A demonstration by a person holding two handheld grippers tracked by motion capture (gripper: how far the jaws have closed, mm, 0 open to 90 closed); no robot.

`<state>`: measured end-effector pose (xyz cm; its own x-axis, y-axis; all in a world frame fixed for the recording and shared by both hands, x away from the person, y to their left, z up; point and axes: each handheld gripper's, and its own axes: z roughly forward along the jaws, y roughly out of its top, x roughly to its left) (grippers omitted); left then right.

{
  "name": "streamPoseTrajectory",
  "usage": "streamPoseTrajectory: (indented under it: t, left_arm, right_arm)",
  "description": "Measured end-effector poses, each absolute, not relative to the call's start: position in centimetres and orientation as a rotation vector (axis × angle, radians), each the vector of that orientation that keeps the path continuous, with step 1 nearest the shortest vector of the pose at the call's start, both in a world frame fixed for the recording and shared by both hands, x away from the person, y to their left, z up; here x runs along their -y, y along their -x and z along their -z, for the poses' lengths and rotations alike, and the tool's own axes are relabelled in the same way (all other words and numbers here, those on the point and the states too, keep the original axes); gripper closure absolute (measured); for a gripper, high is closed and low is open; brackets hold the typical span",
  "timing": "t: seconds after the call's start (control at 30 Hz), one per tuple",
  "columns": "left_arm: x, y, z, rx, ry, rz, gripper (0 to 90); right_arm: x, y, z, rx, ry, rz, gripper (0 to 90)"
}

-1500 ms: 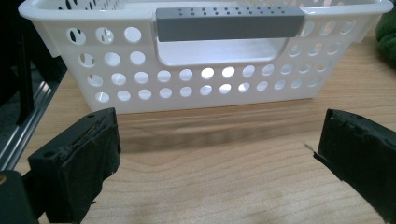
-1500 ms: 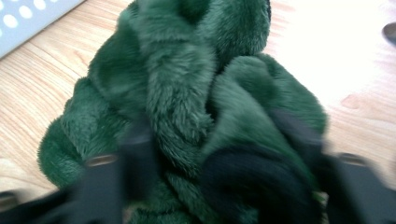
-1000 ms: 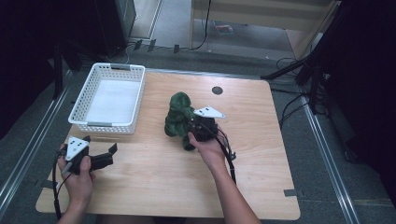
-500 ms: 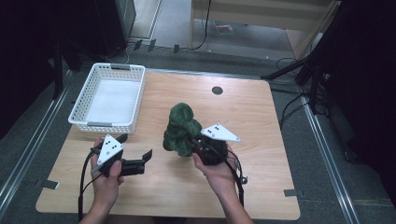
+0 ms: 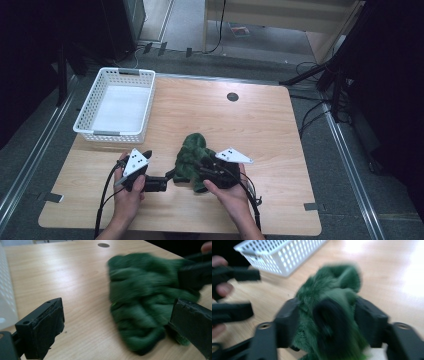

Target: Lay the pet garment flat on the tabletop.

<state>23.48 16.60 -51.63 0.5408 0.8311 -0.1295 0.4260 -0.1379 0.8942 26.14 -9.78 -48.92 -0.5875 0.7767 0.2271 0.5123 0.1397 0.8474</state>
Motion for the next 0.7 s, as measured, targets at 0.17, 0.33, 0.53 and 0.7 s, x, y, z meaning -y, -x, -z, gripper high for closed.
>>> streamPoseTrajectory:
  t: [0.17, 0.33, 0.53, 0.7]
  left_arm:
    - [-15.9, -23.4, 51.7, -1.027, -1.782, -0.479, 0.0]
    - [-14.9, -23.2, 51.6, -0.991, -1.808, -0.471, 3.1]
    - [-12.2, -23.1, 52.4, -0.927, -1.89, -0.42, 6.7]
    - [-10.2, -23.5, 53.7, -0.979, -1.99, -0.494, 14.9]
  right_arm:
    - [12.4, -25.9, 46.9, -2.058, -1.208, -1.477, 28.1]
    - [14.6, -26.5, 47.4, -2.013, -1.312, -1.457, 33.1]
    - [14.2, -26.8, 48.8, -2.08, -1.342, -1.453, 38.7]
    - [13.3, -27.1, 50.1, -2.168, -1.374, -1.406, 51.6]
